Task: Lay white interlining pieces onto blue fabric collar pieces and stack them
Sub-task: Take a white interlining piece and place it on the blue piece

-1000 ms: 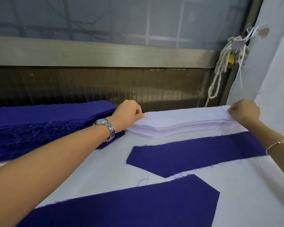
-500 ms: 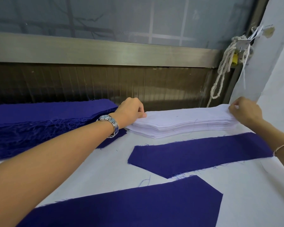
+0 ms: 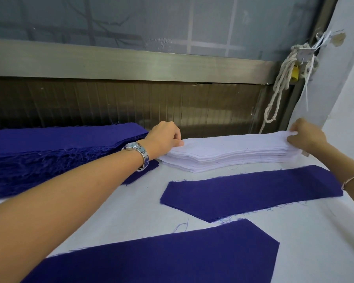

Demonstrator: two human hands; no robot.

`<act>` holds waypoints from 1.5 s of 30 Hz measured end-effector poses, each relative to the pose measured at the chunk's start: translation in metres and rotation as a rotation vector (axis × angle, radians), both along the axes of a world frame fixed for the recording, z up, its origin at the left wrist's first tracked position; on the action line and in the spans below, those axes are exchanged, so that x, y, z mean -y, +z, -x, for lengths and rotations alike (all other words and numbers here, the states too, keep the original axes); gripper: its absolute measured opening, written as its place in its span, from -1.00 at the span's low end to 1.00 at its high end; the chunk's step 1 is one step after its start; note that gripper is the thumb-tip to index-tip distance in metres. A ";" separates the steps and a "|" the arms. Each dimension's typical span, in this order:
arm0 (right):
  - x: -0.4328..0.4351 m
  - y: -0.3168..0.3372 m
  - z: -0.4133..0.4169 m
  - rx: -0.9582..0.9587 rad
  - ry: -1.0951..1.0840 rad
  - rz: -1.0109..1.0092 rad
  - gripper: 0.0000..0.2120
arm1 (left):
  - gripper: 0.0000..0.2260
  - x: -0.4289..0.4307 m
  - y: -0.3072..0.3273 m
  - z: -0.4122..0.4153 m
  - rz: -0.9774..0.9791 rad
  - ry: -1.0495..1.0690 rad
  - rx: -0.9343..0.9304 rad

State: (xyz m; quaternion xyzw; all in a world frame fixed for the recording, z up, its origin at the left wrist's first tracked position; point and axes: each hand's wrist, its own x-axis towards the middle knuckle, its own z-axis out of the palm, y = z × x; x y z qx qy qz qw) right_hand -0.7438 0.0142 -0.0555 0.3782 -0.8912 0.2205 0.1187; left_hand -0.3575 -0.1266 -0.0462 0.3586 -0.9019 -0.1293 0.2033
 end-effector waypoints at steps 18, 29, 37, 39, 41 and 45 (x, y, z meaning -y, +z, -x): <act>0.013 -0.014 0.003 0.194 -0.126 0.360 -0.66 | -0.82 -0.004 0.003 0.000 0.016 0.006 0.030; -0.004 -0.014 0.004 0.215 -0.119 0.576 -0.59 | -0.82 -0.003 0.002 0.000 0.022 0.009 0.028; -0.005 -0.018 0.003 0.168 -0.079 0.601 -0.75 | -0.82 -0.005 0.003 0.000 0.016 0.011 0.034; -0.006 -0.021 0.003 0.155 -0.082 0.628 -0.73 | -0.81 -0.005 0.005 0.002 -0.003 0.017 0.040; -0.008 -0.022 0.004 0.257 -0.068 0.727 -0.75 | -0.81 -0.004 0.006 0.003 -0.022 0.026 0.053; -0.012 -0.018 -0.001 0.595 -0.029 0.960 -0.96 | -0.69 -0.001 0.004 0.002 0.037 0.035 0.090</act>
